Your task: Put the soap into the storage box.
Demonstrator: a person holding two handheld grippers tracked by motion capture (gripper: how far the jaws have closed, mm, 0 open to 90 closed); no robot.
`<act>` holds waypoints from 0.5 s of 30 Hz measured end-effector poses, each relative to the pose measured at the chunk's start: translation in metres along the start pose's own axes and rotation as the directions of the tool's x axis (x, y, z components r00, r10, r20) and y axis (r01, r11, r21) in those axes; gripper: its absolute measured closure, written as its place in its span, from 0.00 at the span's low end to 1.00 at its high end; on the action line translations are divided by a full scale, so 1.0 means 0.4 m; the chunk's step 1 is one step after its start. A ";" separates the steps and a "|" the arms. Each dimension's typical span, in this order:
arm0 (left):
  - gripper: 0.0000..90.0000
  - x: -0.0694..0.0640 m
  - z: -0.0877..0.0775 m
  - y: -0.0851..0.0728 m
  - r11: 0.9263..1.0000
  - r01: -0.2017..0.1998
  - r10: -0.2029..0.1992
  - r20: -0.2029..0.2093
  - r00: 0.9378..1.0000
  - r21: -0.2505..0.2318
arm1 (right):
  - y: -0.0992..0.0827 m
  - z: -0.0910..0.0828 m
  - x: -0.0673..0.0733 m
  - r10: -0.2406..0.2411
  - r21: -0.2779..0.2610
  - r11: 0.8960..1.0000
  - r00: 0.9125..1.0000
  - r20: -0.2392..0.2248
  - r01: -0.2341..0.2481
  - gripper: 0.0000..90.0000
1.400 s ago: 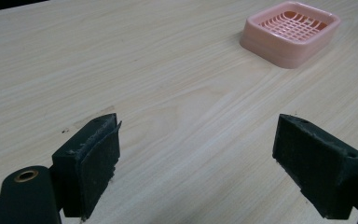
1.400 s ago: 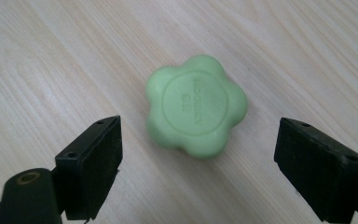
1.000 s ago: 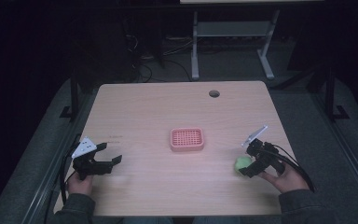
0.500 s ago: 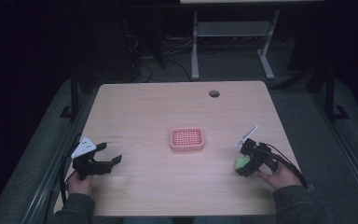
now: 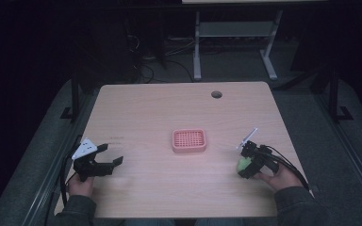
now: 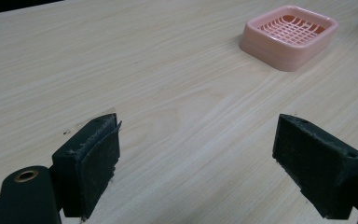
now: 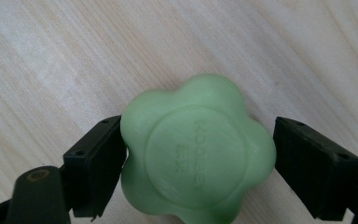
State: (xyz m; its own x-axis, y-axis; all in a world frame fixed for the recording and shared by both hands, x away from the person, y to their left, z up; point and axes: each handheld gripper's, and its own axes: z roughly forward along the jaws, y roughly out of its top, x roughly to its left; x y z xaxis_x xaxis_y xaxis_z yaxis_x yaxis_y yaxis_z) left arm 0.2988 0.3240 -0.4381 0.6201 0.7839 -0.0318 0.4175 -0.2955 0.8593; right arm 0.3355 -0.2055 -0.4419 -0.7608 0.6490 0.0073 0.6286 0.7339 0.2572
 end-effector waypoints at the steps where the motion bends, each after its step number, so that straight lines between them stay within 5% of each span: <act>1: 0.16 0.000 0.000 0.000 1.000 0.001 -0.001 0.000 1.000 -0.001 | 0.000 0.001 -0.001 -0.004 0.003 1.000 1.000 0.006 0.004 0.22; 15: 0.16 0.001 -0.001 0.000 1.000 0.003 -0.003 0.000 1.000 -0.004 | 0.000 0.001 0.002 -0.018 0.008 1.000 1.000 0.000 0.018 0.28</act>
State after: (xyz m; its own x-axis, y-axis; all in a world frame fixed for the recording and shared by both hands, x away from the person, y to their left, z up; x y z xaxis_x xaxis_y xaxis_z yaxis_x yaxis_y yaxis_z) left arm 0.2987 0.3244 -0.4381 0.6185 0.7850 -0.0345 0.4169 -0.2906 0.8612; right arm 0.3352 -0.2050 -0.4422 -0.7719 0.6357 0.0027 0.6161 0.7471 0.2495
